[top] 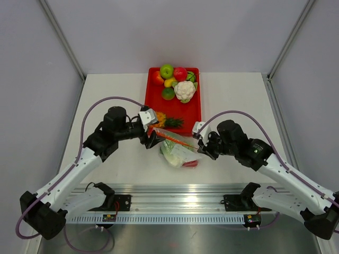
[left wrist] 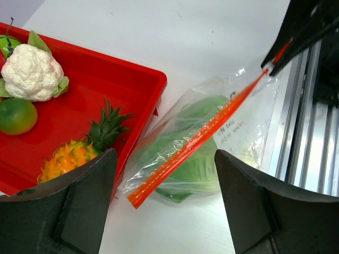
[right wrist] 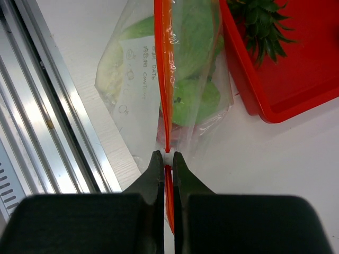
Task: Place the food in the zip-top bag and seal the zipper
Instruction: Zip the zipper food storage bag at the center of the board.
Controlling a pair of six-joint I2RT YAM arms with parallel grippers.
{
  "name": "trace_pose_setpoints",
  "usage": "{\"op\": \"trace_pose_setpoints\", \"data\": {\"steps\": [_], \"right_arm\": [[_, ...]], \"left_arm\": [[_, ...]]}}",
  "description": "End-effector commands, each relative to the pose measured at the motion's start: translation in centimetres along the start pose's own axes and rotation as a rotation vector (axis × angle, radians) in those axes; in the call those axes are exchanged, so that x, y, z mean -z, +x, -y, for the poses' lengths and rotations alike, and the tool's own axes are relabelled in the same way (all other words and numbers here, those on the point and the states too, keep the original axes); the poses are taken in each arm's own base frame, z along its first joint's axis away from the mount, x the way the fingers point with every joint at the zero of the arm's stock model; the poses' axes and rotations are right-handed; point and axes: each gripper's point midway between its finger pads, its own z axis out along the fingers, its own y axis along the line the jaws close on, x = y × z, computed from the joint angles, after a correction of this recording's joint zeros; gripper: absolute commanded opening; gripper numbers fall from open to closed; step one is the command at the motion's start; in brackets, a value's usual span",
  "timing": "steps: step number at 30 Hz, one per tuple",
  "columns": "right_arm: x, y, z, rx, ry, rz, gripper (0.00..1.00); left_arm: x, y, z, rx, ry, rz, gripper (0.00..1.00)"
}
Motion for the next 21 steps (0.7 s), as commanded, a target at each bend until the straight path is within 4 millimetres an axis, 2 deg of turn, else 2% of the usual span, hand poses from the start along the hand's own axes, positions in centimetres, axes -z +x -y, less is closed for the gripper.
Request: {"op": "trace_pose_setpoints", "data": {"steps": [1,4,10,17,21], "right_arm": [[1.1,-3.7,1.3,0.034,0.043,0.106,0.00],[1.7,-4.9,1.8,0.042,0.062,0.145,0.00],[2.0,-6.0,2.2,0.046,0.070,0.169,0.00],[1.7,-6.5,2.2,0.050,0.054,0.176,0.00],[1.4,-6.7,2.1,0.052,0.039,0.176,0.00]], "left_arm": [[0.2,-0.5,-0.2,-0.124,-0.037,-0.026,0.78],[-0.6,0.1,0.5,-0.175,-0.019,-0.053,0.77],[-1.8,-0.8,1.8,-0.255,0.023,-0.029,0.77],[-3.8,-1.5,3.8,-0.307,0.079,-0.006,0.77],[-5.3,-1.2,3.8,-0.320,0.080,-0.027,0.77]]}}
